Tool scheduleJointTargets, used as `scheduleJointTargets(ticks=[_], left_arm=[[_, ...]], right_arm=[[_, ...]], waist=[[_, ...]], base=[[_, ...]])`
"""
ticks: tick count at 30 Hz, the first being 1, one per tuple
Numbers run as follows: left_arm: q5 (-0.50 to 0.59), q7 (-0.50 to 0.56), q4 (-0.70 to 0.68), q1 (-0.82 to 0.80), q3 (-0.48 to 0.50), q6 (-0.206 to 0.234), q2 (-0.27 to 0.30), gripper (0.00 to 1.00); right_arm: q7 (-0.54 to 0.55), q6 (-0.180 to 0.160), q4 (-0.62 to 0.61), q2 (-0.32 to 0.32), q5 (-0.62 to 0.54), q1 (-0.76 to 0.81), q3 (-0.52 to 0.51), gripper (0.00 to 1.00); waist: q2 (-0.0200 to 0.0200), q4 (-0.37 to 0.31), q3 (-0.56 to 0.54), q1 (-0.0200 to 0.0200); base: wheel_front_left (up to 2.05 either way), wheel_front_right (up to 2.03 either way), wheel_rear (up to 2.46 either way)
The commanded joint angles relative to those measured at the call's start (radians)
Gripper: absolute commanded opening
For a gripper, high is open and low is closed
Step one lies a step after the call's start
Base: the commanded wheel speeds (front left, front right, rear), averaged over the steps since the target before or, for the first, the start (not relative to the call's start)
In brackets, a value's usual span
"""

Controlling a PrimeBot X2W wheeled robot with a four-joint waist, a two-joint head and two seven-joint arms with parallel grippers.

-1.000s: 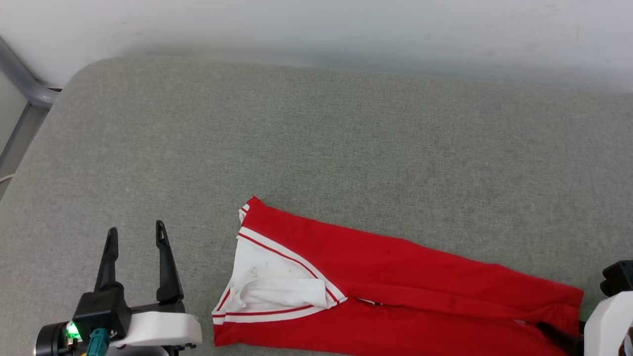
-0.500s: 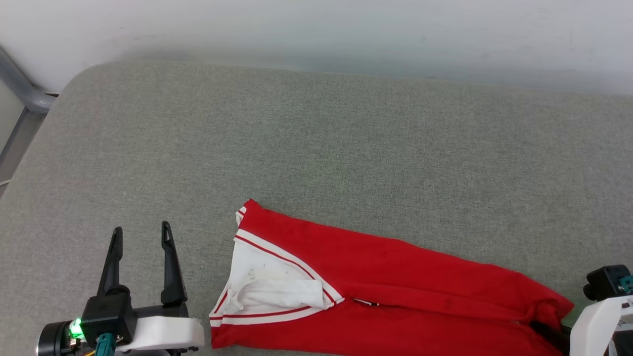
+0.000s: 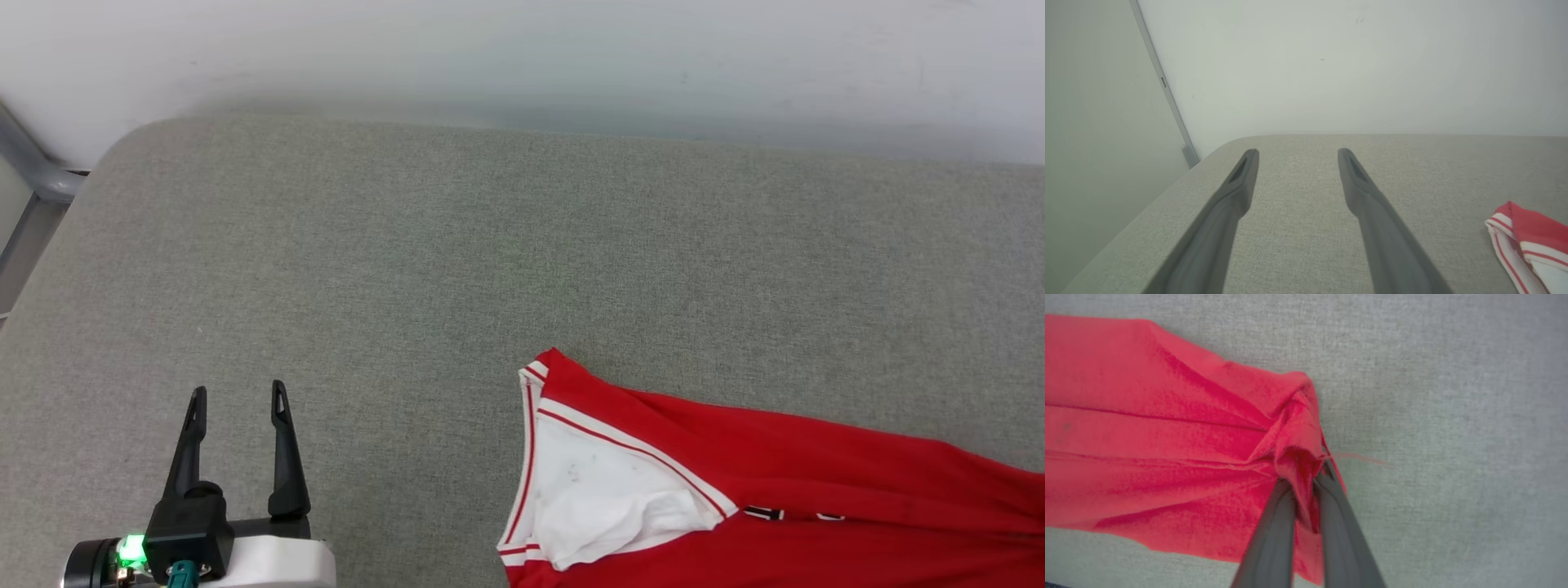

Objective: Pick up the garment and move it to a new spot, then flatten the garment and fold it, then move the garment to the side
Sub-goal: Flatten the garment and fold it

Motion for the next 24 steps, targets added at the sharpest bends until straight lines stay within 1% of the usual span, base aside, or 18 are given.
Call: scheduleJointTargets(ticks=[1,5,8,10,12,14,18,24], left_arm=[[0.009,-0.002,0.004,0.012,0.003,-0.006,-0.006,1.0],[0.022,-0.002,0.011,0.015,0.003,-0.012,-0.008,1.0],[0.024,-0.002,0.014,0.027,0.005,-0.015,-0.009,1.0],[0.026,-0.002,0.018,0.034,0.005,-0.019,-0.009,1.0],[0.028,-0.002,0.019,0.04,0.008,-0.019,-0.008,1.0],[0.029,-0.002,0.019,0.046,0.01,-0.02,-0.008,1.0],[0.032,-0.002,0.019,0.055,0.014,-0.02,-0.01,1.0],[0.034,-0.002,0.02,0.049,0.011,-0.022,-0.012,1.0]], right_arm=[[-0.009,-0.003,0.035,-0.015,-0.021,-0.019,-0.016,0.0],[-0.021,-0.003,0.073,-0.005,-0.023,-0.035,-0.018,0.0],[-0.028,-0.002,0.057,0.004,-0.01,-0.034,-0.012,0.0],[-0.034,-0.002,0.023,0.004,0.004,-0.02,-0.001,0.0],[-0.039,-0.002,-0.025,0.007,0.032,-0.004,-0.001,0.0],[-0.039,-0.002,-0.087,-0.002,0.051,0.021,0.003,0.0],[-0.033,-0.002,-0.233,-0.007,0.065,0.07,0.003,0.0],[0.005,-0.002,-0.455,0.034,0.04,0.107,0.006,0.0]], waist=[[-0.0001,0.0,-0.002,0.0],[-0.0001,-0.001,-0.01,0.0],[-0.0001,-0.009,-0.022,0.0],[-0.0001,-0.011,-0.029,0.0],[-0.0001,-0.015,-0.036,0.0],[-0.0001,-0.019,-0.042,0.0],[-0.0001,-0.025,-0.048,0.0],[-0.0001,-0.027,-0.047,0.0]], base=[[0.0,0.0,0.0],[0.0,0.0,0.0],[0.0,0.0,0.0],[0.0,0.0,0.0],[0.0,0.0,0.0],[0.0,0.0,0.0],[0.0,0.0,0.0],[0.0,0.0,0.0]])
